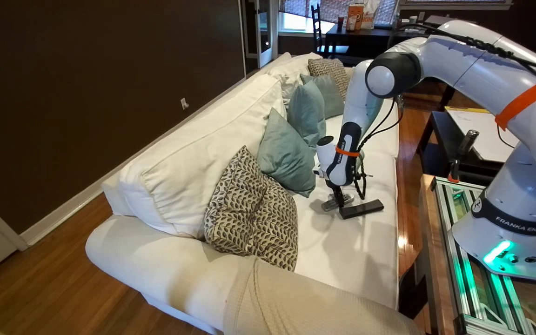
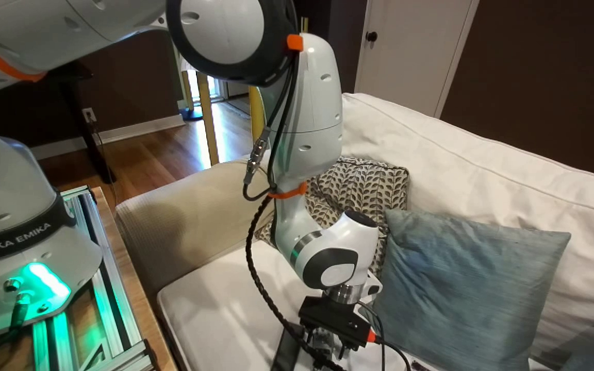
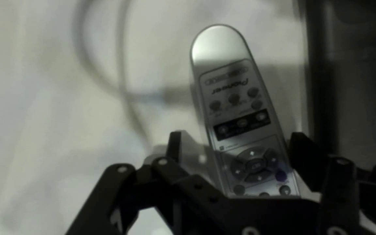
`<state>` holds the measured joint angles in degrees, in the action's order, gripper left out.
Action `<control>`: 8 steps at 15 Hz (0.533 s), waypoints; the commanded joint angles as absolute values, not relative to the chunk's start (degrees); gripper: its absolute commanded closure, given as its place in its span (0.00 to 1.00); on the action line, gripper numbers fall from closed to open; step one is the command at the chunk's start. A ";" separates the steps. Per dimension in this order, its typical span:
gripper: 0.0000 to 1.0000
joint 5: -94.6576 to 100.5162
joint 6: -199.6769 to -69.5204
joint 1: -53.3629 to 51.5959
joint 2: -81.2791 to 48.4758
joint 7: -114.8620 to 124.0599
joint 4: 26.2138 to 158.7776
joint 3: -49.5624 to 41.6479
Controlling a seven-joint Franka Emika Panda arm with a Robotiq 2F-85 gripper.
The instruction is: Put both remote controls into the armrest
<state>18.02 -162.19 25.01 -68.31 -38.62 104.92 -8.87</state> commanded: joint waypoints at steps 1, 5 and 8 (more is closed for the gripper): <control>0.47 18.00 -163.30 25.69 -69.43 -38.32 103.91 -8.17; 0.72 18.50 -164.14 24.19 -67.61 -37.61 105.98 -8.84; 0.72 19.38 -164.79 24.16 -64.36 -39.50 109.19 -7.32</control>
<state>18.08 -163.03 24.42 -67.74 -38.57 105.26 -8.48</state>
